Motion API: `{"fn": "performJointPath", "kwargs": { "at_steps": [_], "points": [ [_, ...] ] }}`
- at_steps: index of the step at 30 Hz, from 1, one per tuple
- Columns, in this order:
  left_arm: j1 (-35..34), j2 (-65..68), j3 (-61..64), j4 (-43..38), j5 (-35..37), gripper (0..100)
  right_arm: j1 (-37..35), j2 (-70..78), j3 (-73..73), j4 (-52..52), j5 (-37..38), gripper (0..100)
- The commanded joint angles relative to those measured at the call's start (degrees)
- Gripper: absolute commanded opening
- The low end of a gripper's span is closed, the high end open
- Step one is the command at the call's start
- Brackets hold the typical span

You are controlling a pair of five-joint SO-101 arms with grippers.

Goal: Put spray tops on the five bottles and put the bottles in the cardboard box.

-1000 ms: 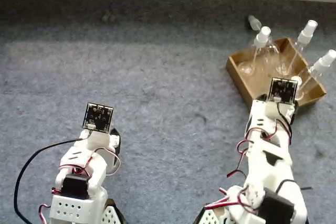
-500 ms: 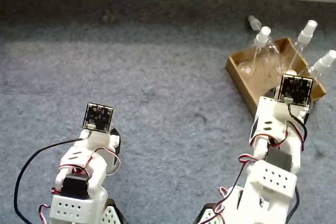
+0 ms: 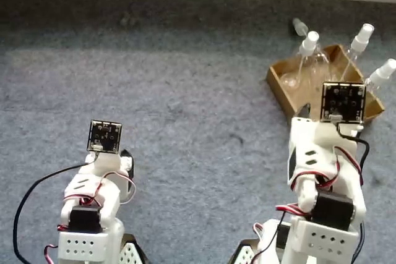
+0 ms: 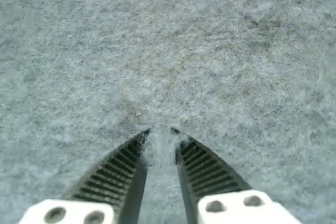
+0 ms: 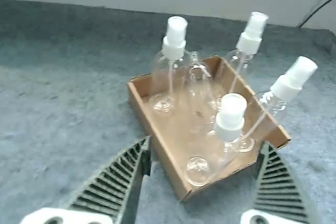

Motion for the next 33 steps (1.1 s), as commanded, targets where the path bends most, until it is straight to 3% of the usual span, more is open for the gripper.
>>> {"fn": "performJointPath", "kwargs": {
  "at_steps": [1,8,12,16,20,26,33],
  "points": [
    [-1.98,-0.57,-3.38,-1.05,-0.44,1,-6.46,-1.19,-7.52,8.31,0.26,27.0],
    [-1.98,-0.57,-2.77,-1.49,-0.44,1,-15.96,-1.27,-16.13,22.29,0.18,26.8],
    [-1.98,-0.57,-2.77,-1.49,-0.44,1,-17.27,-1.27,-23.43,28.18,0.09,26.3],
    [-1.98,-0.57,-2.68,-1.49,-0.44,1,-17.27,-1.63,-30.46,32.48,0.09,16.1],
    [-1.98,-0.57,-2.68,-1.49,-0.44,1,-17.45,-7.16,-34.68,32.48,0.09,0.9],
    [-1.98,-0.57,-2.68,-1.49,-0.44,1,-17.45,-17.71,-32.48,31.78,0.09,0.5],
    [-1.98,-0.57,-2.68,-1.41,-0.44,1,-17.45,-25.63,-15.69,23.08,0.09,0.5]
  ]
}}
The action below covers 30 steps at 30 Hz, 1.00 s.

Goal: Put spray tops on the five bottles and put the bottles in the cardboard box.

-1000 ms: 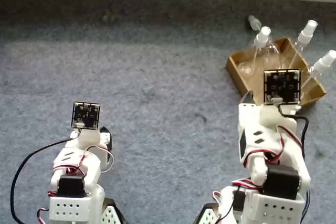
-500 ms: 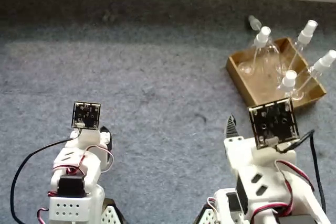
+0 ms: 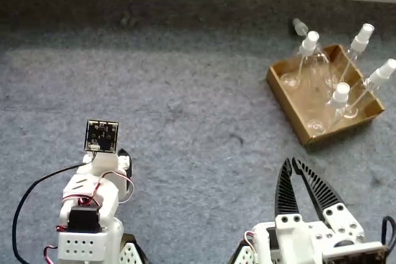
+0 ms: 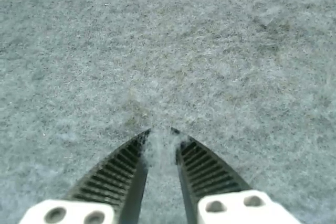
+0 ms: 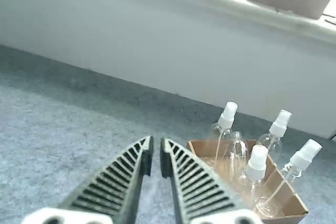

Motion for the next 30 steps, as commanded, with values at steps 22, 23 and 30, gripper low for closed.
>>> {"fn": "performJointPath", "kwargs": {
  "at_steps": [22,23,30],
  "points": [
    [-0.75,-0.57,-2.59,-1.14,-0.44,1,6.55,-8.57,22.81,-5.76,0.0,0.5],
    [-0.75,-0.57,-2.59,-1.14,-0.44,1,6.46,-8.57,24.4,-6.29,0.0,0.5],
    [-0.75,-0.57,-0.48,-1.23,-0.44,1,6.46,-8.57,44.18,-18.15,0.35,0.5]
  ]
}}
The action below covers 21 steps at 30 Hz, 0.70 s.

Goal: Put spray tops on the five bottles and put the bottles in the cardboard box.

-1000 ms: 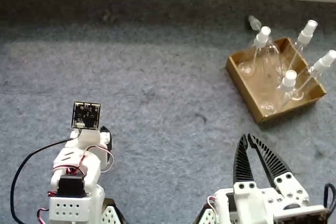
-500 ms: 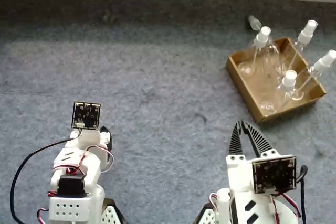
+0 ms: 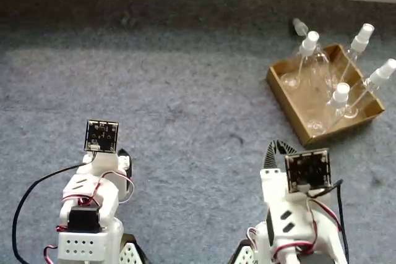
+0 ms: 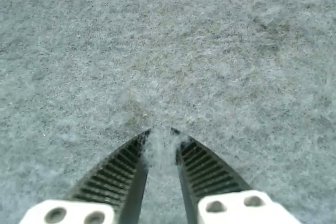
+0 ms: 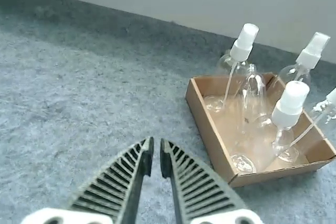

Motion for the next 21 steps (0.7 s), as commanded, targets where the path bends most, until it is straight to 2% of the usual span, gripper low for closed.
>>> {"fn": "performJointPath", "kwargs": {
  "at_steps": [1,8,14,21],
  "points": [
    [-0.75,-0.66,-0.4,-1.23,-0.44,1,1.01,-0.57,11.47,-7.52,0.18,0.5],
    [-0.75,-0.66,-0.31,-1.23,-0.44,1,1.01,-0.57,31.16,-16.31,0.09,0.5],
    [-0.66,-0.66,-0.13,-1.23,-0.44,1,1.01,-0.57,37.93,-16.84,-0.18,0.5],
    [3.91,-0.57,1.89,-1.23,-0.53,1,1.19,-0.57,39.43,-16.13,-15.91,0.5]
  ]
}}
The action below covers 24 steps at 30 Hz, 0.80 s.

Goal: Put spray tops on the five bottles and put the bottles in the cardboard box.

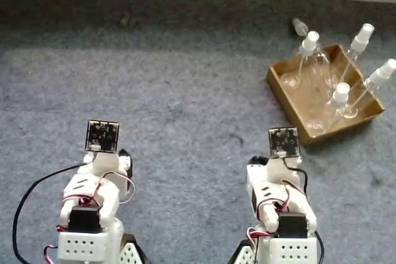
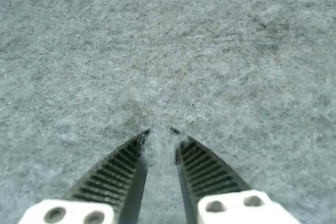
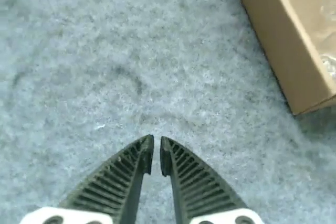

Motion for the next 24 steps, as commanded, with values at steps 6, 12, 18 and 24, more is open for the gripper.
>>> {"fn": "performJointPath", "kwargs": {
  "at_steps": [6,12,18,24],
  "points": [
    [4.26,-0.4,1.45,-0.26,-0.53,1,1.19,-0.57,6.64,4.62,-9.67,0.5],
    [3.74,-0.4,1.45,5.54,-0.53,1,1.1,-0.57,6.81,11.03,-9.67,0.5],
    [-0.04,-0.4,1.45,12.31,-0.53,1,1.19,-0.66,6.73,11.47,-9.67,0.5],
    [-4.26,-0.4,1.45,14.51,-0.53,1,1.19,-0.66,6.73,11.47,-9.67,0.5]
  ]
}}
